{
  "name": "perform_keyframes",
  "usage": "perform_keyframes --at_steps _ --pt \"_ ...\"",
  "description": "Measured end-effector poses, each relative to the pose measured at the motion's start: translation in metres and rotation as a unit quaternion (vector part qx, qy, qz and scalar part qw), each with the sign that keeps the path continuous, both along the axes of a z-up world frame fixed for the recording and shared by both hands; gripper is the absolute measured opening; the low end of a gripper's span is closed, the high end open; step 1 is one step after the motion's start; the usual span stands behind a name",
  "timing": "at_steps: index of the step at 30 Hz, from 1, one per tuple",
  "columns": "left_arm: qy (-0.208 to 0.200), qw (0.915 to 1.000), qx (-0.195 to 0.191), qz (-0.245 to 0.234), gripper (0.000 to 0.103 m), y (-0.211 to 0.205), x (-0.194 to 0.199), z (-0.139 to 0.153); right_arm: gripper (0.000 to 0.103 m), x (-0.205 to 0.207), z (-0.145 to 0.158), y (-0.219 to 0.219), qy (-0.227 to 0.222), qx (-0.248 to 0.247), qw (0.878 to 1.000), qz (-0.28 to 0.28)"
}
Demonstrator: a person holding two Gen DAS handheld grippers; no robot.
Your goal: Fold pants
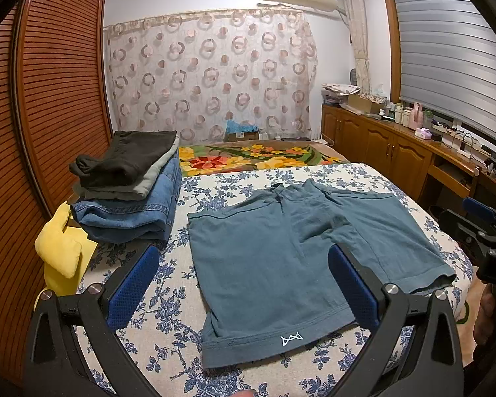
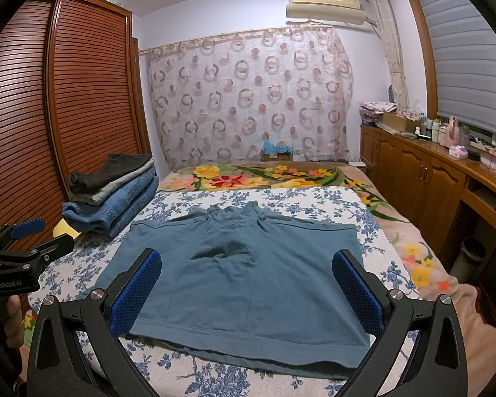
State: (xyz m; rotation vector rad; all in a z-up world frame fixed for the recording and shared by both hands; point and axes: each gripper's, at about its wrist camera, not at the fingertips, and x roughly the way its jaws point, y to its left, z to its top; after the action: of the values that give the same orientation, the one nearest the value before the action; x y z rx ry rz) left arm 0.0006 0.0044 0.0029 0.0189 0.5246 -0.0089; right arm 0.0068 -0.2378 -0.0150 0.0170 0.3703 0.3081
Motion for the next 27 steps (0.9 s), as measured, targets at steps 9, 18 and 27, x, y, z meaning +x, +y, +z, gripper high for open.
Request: perform_keyframes --at_steps 9,18,27 --pt "-0.001 1.0 0.001 0.0 0.102 -0.001 -0.0012 -0.0002 0.103 -0.0017 0.0 -0.0006 -0.002 0.0 1.0 -0.001" --pt "-0.003 1.0 0.001 0.0 0.102 -0.0011 -0.0019 -0.0005 0.103 -0.0027 0.0004 -0.0013 -0.004 0.001 1.0 -0.001" --pt "-0.003 1.0 0.001 0.0 0.102 -0.0009 -0.0024 -0.0004 0.103 -0.0032 0.0005 -0.001 -0.004 0.001 1.0 -0.001"
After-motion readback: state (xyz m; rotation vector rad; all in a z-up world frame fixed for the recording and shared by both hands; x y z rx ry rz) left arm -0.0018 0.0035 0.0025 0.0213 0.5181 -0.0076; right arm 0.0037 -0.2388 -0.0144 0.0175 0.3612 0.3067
